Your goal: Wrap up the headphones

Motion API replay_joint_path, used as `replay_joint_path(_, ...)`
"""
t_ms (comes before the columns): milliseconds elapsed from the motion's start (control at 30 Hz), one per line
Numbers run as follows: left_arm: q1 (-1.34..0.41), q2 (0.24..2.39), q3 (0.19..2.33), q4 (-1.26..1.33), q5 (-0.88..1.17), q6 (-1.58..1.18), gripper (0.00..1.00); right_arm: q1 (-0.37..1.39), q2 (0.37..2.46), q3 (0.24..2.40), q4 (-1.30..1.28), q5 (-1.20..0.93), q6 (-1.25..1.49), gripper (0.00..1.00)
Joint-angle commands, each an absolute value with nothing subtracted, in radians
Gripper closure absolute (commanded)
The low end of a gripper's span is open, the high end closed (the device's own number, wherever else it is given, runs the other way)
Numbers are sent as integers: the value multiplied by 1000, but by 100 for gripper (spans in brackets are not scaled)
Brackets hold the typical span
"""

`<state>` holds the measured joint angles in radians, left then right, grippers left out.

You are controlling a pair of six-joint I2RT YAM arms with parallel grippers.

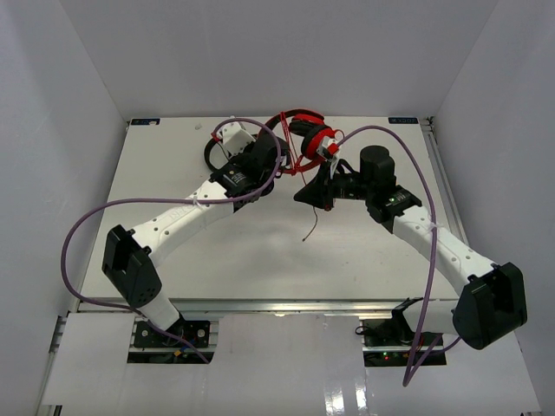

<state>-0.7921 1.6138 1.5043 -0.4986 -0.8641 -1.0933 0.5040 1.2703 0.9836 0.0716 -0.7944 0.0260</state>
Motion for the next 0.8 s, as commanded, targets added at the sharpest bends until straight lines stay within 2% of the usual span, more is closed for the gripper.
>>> replay_joint_path(0, -729, 1540, 1537, -469, -861, -1345, 100, 523, 1228, 973, 51, -829, 5, 92)
replay_joint_path(267, -656, 1466, 1473, -456, -669, -1545, 100, 523, 1207, 952, 76, -830, 7, 92)
replay_joint_path(767, -635, 1466, 1510, -444, -587, -1627, 100, 523, 1224, 948, 81, -808, -17, 92)
